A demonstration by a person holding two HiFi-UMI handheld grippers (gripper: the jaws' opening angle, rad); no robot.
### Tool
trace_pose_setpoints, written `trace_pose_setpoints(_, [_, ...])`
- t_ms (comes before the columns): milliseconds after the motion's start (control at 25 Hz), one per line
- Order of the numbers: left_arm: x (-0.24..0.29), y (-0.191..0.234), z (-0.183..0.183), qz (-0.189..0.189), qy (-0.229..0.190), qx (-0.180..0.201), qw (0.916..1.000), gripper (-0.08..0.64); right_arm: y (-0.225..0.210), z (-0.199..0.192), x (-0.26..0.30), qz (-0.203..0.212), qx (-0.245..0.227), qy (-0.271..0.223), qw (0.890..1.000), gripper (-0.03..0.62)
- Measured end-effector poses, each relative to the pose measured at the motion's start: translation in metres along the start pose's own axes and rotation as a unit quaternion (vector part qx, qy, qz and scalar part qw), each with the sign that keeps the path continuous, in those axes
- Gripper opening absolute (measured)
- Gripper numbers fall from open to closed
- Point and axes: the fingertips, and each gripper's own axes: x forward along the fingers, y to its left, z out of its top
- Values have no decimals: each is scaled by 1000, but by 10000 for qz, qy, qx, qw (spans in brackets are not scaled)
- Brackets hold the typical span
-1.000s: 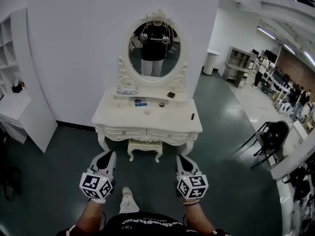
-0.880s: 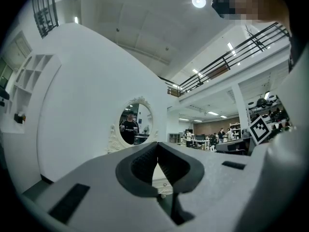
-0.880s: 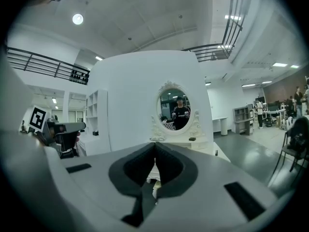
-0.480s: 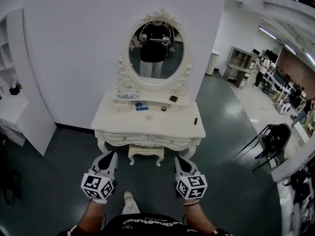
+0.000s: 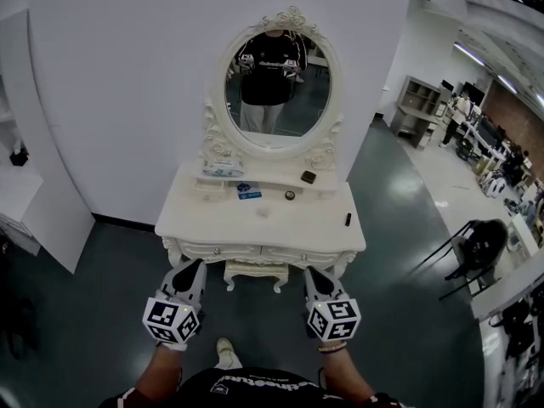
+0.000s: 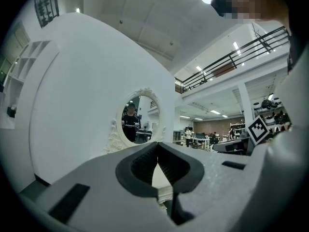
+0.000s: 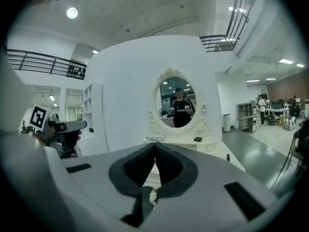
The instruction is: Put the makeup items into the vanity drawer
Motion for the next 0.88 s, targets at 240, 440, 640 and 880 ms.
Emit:
trace_pose_setpoints(240, [49,34,11,-175,35,-8,9998,6,-8,24,62,-76,2,-37,10000,-9])
trace_pose_setpoints(440, [87,62,14,-336,21,-18,9994,6,-11,35,103,-163,-41,-49,9998,-9])
trace_pose_setpoints(640, [122,85,15,-547,48,-50,9985,6,-16,44,136,-323,-30,-35,9995,-9])
trace_pose_setpoints(880, [159,95,13,-778,41,-101,9969,6,-29,46,154,-548,-9,10,9985,-9])
